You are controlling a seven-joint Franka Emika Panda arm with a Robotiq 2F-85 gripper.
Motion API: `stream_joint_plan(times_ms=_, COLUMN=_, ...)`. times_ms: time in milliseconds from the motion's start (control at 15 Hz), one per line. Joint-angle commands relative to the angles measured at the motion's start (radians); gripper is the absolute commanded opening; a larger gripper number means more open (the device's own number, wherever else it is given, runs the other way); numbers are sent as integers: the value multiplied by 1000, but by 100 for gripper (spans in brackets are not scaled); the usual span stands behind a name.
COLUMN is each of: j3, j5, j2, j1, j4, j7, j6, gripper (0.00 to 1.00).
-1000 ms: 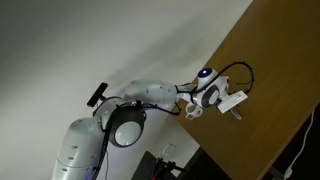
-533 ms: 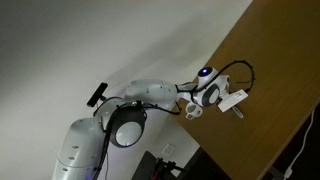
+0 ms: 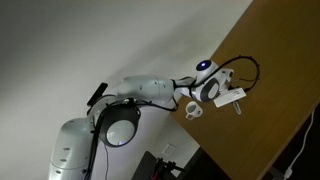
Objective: Put the marker inside the mug cup
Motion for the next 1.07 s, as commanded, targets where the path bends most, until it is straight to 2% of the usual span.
stream_joint_plan(times_ms=0, j3=9, j5=6, j2=-130, j1=-20, j4=-129, j7=79, j6=-3, gripper=6)
stream_joint_plan(times_ms=200, j3=57, j5=8, j2=-204, j1=-59, j4=-209, j7=35, j6=15, gripper=6)
stream_joint_plan(times_ms=667, j3=253, j5=92, j2=-315, j1=-218, j4=-347, j7=-184, j6=-5, gripper=6)
stream_joint_plan(times_ms=867, j3=275, j5=145, j2=-341, j1=-242, j4=-378, j7=-244, j6=-25, gripper=6)
stream_joint_plan(times_ms=1000, j3=254, j5=171, j2=-367, j1=-226, j4=-399, j7=-227, j6=-61, gripper=6)
